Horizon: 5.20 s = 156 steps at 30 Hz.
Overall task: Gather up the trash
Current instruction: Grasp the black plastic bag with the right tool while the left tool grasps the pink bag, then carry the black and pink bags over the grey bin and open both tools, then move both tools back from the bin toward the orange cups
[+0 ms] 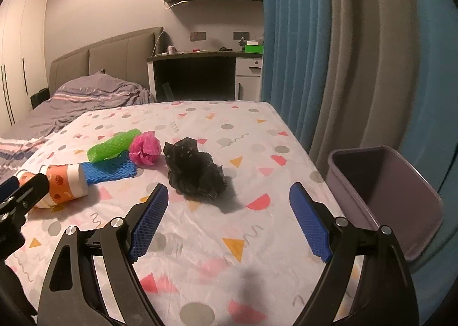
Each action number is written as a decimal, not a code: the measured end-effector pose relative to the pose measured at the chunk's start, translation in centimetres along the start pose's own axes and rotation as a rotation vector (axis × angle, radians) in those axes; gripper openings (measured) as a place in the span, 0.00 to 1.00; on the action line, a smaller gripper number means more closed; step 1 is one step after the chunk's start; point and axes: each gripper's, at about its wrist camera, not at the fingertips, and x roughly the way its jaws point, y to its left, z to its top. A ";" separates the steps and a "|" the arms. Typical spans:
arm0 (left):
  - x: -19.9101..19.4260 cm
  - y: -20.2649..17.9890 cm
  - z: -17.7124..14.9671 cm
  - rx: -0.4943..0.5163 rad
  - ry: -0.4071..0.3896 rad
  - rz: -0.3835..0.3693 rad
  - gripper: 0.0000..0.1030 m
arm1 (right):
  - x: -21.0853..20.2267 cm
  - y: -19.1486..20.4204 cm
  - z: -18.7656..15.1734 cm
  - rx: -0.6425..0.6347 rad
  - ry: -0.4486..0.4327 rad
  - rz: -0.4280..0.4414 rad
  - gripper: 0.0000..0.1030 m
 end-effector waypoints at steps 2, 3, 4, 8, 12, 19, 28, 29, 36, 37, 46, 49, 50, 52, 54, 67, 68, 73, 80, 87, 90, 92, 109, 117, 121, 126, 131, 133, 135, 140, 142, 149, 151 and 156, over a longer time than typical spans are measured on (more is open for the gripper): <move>0.3 0.2 0.1 0.003 -0.002 0.008 0.95 | 0.8 0.4 0.1 -0.009 0.006 0.005 0.81; 0.5 0.3 0.2 0.004 -0.002 0.015 0.95 | 1.2 0.5 0.2 -0.013 0.010 0.005 0.81; 0.6 0.4 0.2 0.005 -0.003 0.018 0.95 | 1.7 0.7 0.3 -0.018 0.016 0.005 0.81; 1.1 0.9 0.6 0.002 -0.007 0.029 0.95 | 3.6 1.3 0.5 -0.030 0.037 0.013 0.81; 1.6 1.7 1.2 -0.004 -0.014 0.038 0.95 | 5.6 2.1 0.9 -0.038 0.059 0.025 0.81; 1.6 3.2 1.9 -0.022 -0.030 0.053 0.95 | 8.2 3.4 1.2 -0.069 0.104 0.052 0.76; 1.6 4.0 2.4 -0.028 -0.042 0.054 0.95 | 9.9 3.4 1.4 -0.052 0.189 0.078 0.22; 1.7 3.8 2.5 -0.025 -0.042 0.045 0.95 | 9.9 3.2 1.3 -0.041 0.194 0.088 0.11; 3.3 0.2 3.2 0.022 -0.033 -0.044 0.95 | 7.5 0.8 1.2 0.025 0.134 0.105 0.03; 3.7 -0.4 3.2 0.026 -0.028 -0.058 0.95 | 7.1 0.5 1.3 0.034 0.126 0.107 0.03; 11.2 -6.5 4.0 0.087 0.059 -0.101 0.90 | 2.6 -3.9 0.7 0.081 0.076 0.094 0.03; 13.8 -7.6 4.0 0.089 0.106 -0.092 0.79 | 2.1 -4.5 0.4 0.084 0.079 0.093 0.03; 14.8 -7.9 3.9 0.092 0.129 -0.087 0.73 | 1.9 -4.8 0.3 0.083 0.079 0.094 0.03; 16.0 -7.9 3.9 0.084 0.157 -0.075 0.67 | 1.7 -5.0 0.2 0.079 0.077 0.095 0.03; 16.9 -7.7 3.9 0.057 0.183 -0.065 0.61 | 1.6 -5.2 0.1 0.078 0.075 0.099 0.03; 15.8 -7.8 4.2 0.071 0.194 -0.098 0.01 | -0.8 -5.6 0.1 0.086 0.041 0.113 0.03; 15.0 -7.7 4.3 0.068 0.181 -0.107 0.01 | -1.1 -5.7 0.1 0.089 0.036 0.112 0.03; 10.7 -7.4 4.5 0.069 0.125 -0.143 0.01 | -2.9 -5.9 -0.2 0.096 0.014 0.108 0.03; 5.3 -8.6 4.2 0.106 0.066 -0.181 0.01 | -5.7 -6.4 -0.5 0.100 -0.016 0.095 0.03; 1.9 -11.5 4.0 0.154 0.034 -0.239 0.01 | -8.0 -8.1 -0.7 0.114 -0.048 0.058 0.03; 1.1 -13.1 3.8 0.175 0.029 -0.269 0.01 | -8.6 -9.2 -0.7 0.124 -0.057 0.036 0.03; 0.9 -14.2 3.7 0.188 0.029 -0.289 0.01 | -9.0 -10.2 -0.7 0.131 -0.066 0.016 0.03; 2.7 -27.5 3.5 0.286 0.056 -0.535 0.01 | -7.8 -19.2 -0.6 0.188 -0.063 -0.170 0.03; 4.5 -31.5 2.8 0.300 0.116 -0.651 0.01 | -6.8 -21.6 -0.9 0.222 -0.049 -0.209 0.03; 5.6 -32.7 2.4 0.302 0.156 -0.691 0.01 | -6.1 -22.2 -1.3 0.229 -0.029 -0.217 0.03; 6.9 -33.5 1.7 0.298 0.200 -0.723 0.01 | -5.7 -22.6 -1.7 0.237 -0.014 -0.217 0.03; 7.5 -34.4 1.4 0.294 0.225 -0.748 0.01 | -5.3 -22.8 -1.9 0.240 -0.006 -0.216 0.03; 7.7 -34.6 1.2 0.296 0.233 -0.753 0.01 | -5.2 -22.9 -1.9 0.245 -0.002 -0.215 0.03; 7.9 -34.6 1.1 0.285 0.252 -0.766 0.01 | -5.0 -22.9 -1.9 0.247 0.003 -0.216 0.03; 8.7 -34.4 0.9 0.272 0.283 -0.788 0.22 | -4.7 -23.2 -1.9 0.254 0.012 -0.215 0.04; 8.7 -34.0 0.9 0.254 0.287 -0.792 0.46 | -4.6 -23.3 -2.1 0.260 0.017 -0.214 0.08; 8.5 -30.8 1.4 0.167 0.246 -0.723 0.86 | -5.7 -23.5 -2.2 0.278 -0.011 -0.224 0.37; 8.0 -29.6 1.5 0.168 0.217 -0.680 0.90 | -6.5 -23.4 -2.1 0.278 -0.031 -0.229 0.42; 6.3 -26.2 1.3 0.162 0.151 -0.572 0.95 | -8.5 -22.8 -2.6 0.278 -0.071 -0.264 0.67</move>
